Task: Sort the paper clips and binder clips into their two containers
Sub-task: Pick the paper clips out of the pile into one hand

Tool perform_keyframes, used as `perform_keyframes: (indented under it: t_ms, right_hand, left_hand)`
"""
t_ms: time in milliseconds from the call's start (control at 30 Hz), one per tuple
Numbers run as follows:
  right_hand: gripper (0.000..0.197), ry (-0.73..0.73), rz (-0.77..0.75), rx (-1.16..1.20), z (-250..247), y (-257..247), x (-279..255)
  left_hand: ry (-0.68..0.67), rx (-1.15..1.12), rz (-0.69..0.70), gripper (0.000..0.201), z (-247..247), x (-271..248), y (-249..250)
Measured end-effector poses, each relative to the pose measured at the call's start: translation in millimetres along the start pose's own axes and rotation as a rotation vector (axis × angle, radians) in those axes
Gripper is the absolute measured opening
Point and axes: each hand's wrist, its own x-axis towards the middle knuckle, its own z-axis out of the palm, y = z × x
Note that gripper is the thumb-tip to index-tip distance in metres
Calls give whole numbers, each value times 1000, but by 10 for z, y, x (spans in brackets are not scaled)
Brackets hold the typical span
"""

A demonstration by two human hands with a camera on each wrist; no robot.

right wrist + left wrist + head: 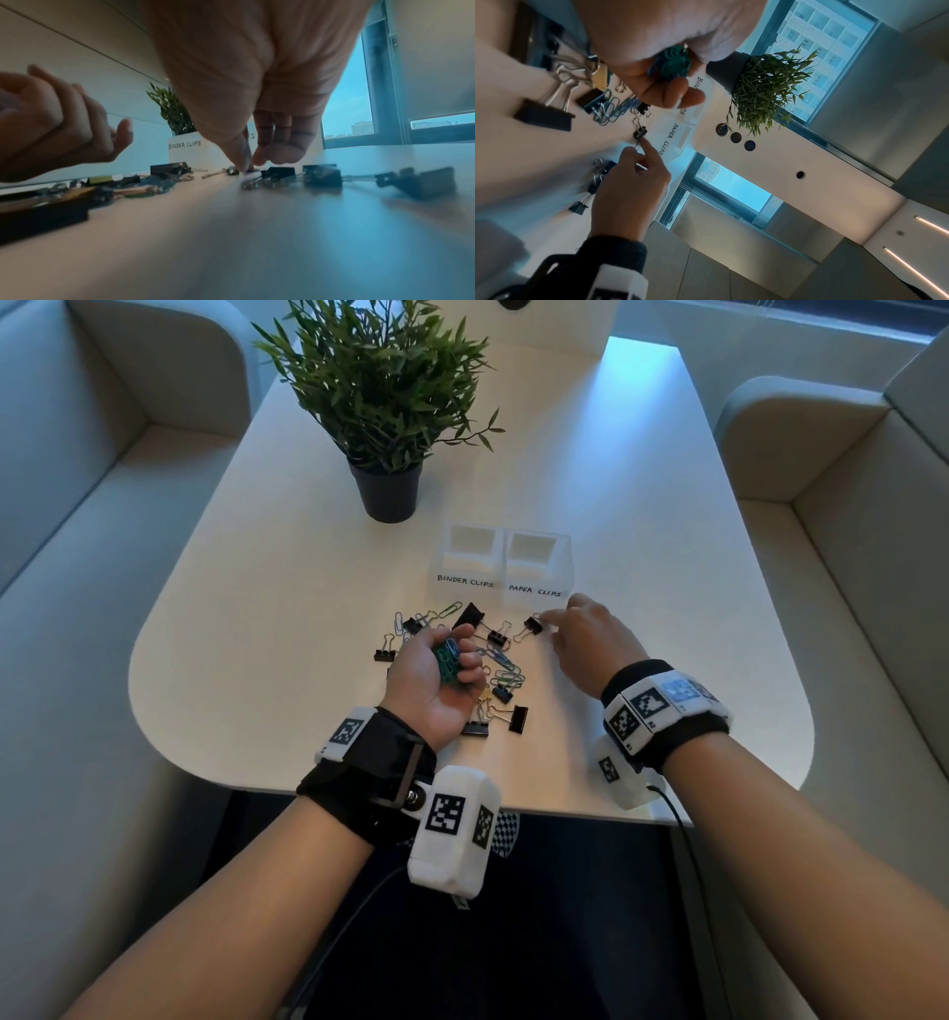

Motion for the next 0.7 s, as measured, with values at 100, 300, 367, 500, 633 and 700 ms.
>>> perform_keyframes:
  t_ms: [100,300,367,500,633,700]
  right_hand:
    - [17,42,31,-14,-6,65,-39]
    - [17,-17,97,65,-28,106,-64]
    - [22,-58,129,113,-58,97,-63]
    - [16,30,69,212,-144,-33,-86]
    - [11,35,-35,412,-283,-395,-111]
    - [11,-48,-73,471,-328,-533,-121]
  left_hand:
    - [15,-18,5,22,-8,-10,-9]
    - [-2,-117,32,20,-16,-15,-32]
    - [-7,-118,63,21,-13,-11,-22]
    - [-1,-78,112,21,-7,4,-18]
    - [-1,-51,102,22,3,49,-51]
    - [-18,-84,69,23,20,70,-75]
